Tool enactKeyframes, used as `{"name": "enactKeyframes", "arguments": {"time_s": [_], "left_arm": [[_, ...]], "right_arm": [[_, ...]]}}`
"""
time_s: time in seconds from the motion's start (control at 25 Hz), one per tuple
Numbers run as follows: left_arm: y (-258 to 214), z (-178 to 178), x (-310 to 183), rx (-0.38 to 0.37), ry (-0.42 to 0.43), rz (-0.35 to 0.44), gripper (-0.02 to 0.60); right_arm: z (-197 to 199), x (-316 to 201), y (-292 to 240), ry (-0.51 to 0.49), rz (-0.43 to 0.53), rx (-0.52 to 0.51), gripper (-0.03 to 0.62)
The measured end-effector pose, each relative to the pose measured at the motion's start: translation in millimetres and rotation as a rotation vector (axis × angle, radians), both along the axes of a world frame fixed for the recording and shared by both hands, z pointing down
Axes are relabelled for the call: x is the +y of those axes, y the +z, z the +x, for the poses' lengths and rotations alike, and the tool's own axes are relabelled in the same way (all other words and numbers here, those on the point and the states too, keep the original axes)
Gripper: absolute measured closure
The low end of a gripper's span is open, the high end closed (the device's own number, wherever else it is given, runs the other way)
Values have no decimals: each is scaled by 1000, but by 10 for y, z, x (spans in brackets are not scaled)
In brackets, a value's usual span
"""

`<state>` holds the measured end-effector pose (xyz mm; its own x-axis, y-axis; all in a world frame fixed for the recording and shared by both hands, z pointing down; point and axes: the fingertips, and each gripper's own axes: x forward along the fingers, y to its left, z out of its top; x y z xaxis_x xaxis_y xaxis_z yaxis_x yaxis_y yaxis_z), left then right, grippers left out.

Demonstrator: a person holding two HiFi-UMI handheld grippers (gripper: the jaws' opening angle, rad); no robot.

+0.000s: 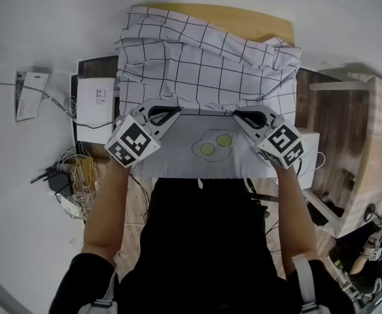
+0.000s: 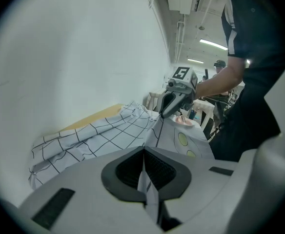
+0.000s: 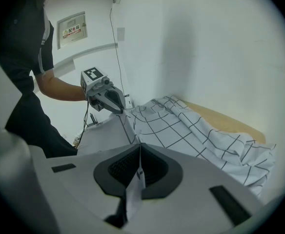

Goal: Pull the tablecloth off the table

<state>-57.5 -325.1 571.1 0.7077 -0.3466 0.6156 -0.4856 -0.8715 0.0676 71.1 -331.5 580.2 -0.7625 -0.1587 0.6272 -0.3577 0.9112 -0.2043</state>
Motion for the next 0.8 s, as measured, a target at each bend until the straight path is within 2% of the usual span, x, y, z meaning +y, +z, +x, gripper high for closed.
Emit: {"name": "enactKeyframes", "arguments": {"time_s": [0.24,0.8], "left_arm": [[-196,4,0,17,3,26,569],[-730,-75,-62,16,22,127,568]], "right_arm": [[8,-3,-193,22,20,-21,573],[-50,-99,-723,34,131,-37,572]]}}
